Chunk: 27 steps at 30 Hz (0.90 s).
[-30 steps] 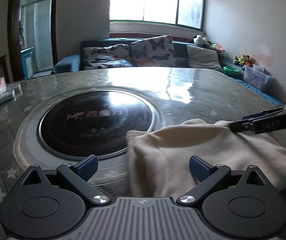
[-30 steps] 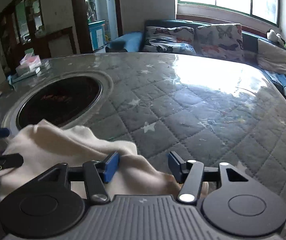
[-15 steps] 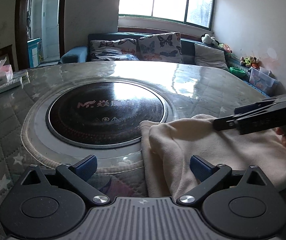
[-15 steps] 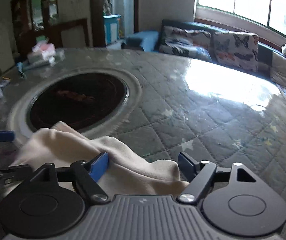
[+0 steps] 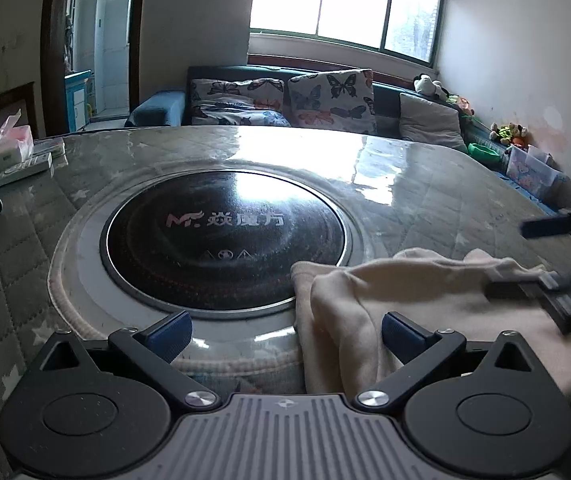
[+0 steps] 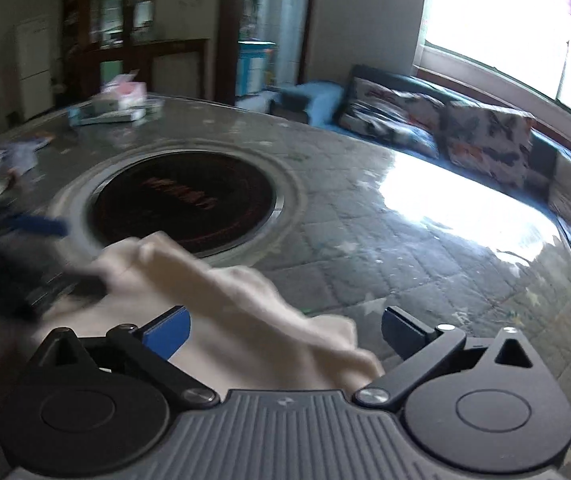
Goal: Fold clothes
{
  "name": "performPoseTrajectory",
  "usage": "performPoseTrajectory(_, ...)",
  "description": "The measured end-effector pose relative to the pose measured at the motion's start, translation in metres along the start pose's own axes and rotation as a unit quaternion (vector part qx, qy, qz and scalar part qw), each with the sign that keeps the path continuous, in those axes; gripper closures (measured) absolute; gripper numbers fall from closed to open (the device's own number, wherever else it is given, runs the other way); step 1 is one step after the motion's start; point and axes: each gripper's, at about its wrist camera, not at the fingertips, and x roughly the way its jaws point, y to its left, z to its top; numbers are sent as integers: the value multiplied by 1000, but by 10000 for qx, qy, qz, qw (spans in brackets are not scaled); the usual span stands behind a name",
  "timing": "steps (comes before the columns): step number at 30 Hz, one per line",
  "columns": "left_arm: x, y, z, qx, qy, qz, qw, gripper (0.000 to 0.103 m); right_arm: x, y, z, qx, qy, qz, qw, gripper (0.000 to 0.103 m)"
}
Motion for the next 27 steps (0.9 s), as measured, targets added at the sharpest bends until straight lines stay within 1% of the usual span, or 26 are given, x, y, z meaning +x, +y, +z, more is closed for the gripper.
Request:
performPoseTrajectory(3, 5, 0, 3, -48, 59, 43, 10000, 0, -13, 19, -8, -298, -148, 199, 9993, 0)
performPoseTrajectory(6, 9, 1, 3, -52, 104, 84, 9999, 0, -15, 40, -16, -651, -193, 305, 9972, 0)
performPoseTrajectory(10, 10, 2, 2, -50, 139, 120, 9998, 0, -16, 74, -28, -1214, -252, 414, 9914, 0)
performPoseTrajectory(12, 10, 3, 3, -36, 136, 112, 9998, 0, -20, 85, -33, -1474, -360, 398, 9876, 0)
performPoseTrajectory(15, 11, 5, 3, -53, 145, 89, 9998, 0, -27, 86, -26, -1455, -538, 413, 9870, 0)
performPoseTrajectory(19, 11, 5, 3, -54, 147, 76, 9998, 0, -16, 78, -14, -1178, -583, 127, 9912, 0)
performPoseTrajectory(22, 12, 6, 3, -78, 160, 52, 9998, 0, -3, 83, -12, -1071, -471, 349, 9925, 0)
performPoseTrajectory(24, 13, 7, 3, -90, 177, 38, 9998, 0, 2, 95, -16, -1238, -400, 570, 9899, 0)
performPoseTrajectory(27, 14, 7, 2, -95, 176, 30, 9998, 0, 0, 112, -23, -1525, -427, 683, 9850, 0)
